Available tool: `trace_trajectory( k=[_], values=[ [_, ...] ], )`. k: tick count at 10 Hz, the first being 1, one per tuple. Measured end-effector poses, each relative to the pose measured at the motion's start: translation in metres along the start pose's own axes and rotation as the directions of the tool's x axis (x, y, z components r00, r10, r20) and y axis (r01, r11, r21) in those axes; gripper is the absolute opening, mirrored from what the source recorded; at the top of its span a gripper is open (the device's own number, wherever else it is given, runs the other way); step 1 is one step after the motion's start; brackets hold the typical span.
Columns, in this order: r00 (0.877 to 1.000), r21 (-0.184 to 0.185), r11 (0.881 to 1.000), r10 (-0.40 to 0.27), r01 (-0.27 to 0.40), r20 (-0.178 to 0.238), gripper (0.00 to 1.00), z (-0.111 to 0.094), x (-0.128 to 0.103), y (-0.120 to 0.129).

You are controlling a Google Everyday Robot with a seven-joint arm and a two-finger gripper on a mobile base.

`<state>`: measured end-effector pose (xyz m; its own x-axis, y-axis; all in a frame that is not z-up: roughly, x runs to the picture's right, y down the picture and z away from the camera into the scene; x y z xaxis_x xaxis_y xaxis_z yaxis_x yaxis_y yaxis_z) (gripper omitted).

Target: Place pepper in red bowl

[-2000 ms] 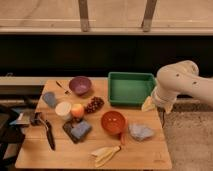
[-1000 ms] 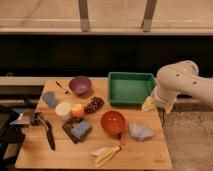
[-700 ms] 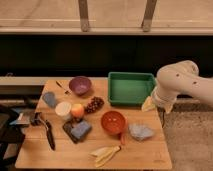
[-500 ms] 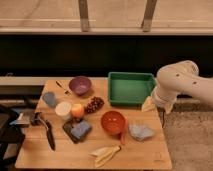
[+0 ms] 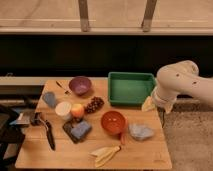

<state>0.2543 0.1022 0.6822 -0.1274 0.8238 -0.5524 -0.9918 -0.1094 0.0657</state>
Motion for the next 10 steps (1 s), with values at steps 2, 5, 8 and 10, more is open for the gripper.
trace_trajectory(
  k=[2,5,8,10],
  values=[
    [1.0,0.019,1.0,-0.016,0.016,0.001,0.7,0.001,0.002,0.0],
    [0.997,0.075,0.994,-0.073,0.075,-0.026,0.7,0.027,0.012,0.022],
    [0.99,0.087,0.992,-0.08,0.09,-0.116,0.7,0.072,0.041,0.028],
    [0.982,0.077,0.993,-0.079,0.093,-0.171,0.7,0.084,0.067,0.032]
  ],
)
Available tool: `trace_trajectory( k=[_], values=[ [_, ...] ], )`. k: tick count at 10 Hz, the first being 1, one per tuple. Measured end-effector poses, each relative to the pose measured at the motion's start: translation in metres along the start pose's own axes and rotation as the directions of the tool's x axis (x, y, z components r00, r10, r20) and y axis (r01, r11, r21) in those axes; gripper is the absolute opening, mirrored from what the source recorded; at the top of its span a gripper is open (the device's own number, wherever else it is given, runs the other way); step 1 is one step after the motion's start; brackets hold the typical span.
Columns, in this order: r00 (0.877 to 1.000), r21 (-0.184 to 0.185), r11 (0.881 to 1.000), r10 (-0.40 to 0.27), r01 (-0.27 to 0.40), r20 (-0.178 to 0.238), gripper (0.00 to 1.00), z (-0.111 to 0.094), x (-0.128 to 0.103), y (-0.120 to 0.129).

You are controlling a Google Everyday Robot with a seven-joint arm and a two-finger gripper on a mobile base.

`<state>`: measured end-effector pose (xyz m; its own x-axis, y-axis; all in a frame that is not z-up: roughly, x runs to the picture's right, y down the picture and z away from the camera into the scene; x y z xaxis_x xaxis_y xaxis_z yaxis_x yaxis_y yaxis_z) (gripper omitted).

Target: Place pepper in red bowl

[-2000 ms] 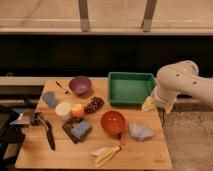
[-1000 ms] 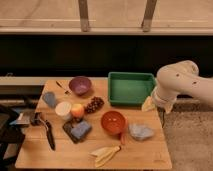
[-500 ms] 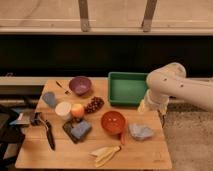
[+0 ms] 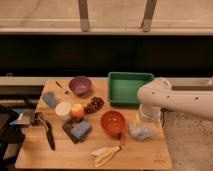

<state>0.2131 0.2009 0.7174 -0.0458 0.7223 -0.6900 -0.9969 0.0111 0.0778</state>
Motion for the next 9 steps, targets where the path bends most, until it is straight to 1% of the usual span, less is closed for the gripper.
trace_trajectory(
  k=[1,3,5,6,7,9],
  values=[
    [1.0,-0.01,1.0,-0.015,0.014,-0.027,0.7,0.006,0.013,0.01],
    [0.997,-0.032,0.998,-0.048,0.047,-0.057,0.7,0.012,0.033,0.028],
    [0.992,-0.056,0.995,-0.092,0.087,-0.087,0.7,0.019,0.053,0.05],
    [0.989,-0.064,0.992,-0.111,0.105,-0.101,0.7,0.024,0.056,0.058],
    [0.986,-0.065,0.99,-0.133,0.127,-0.105,0.7,0.025,0.058,0.066],
    [0.986,-0.061,0.991,-0.127,0.121,-0.104,0.7,0.026,0.058,0.062]
  ],
)
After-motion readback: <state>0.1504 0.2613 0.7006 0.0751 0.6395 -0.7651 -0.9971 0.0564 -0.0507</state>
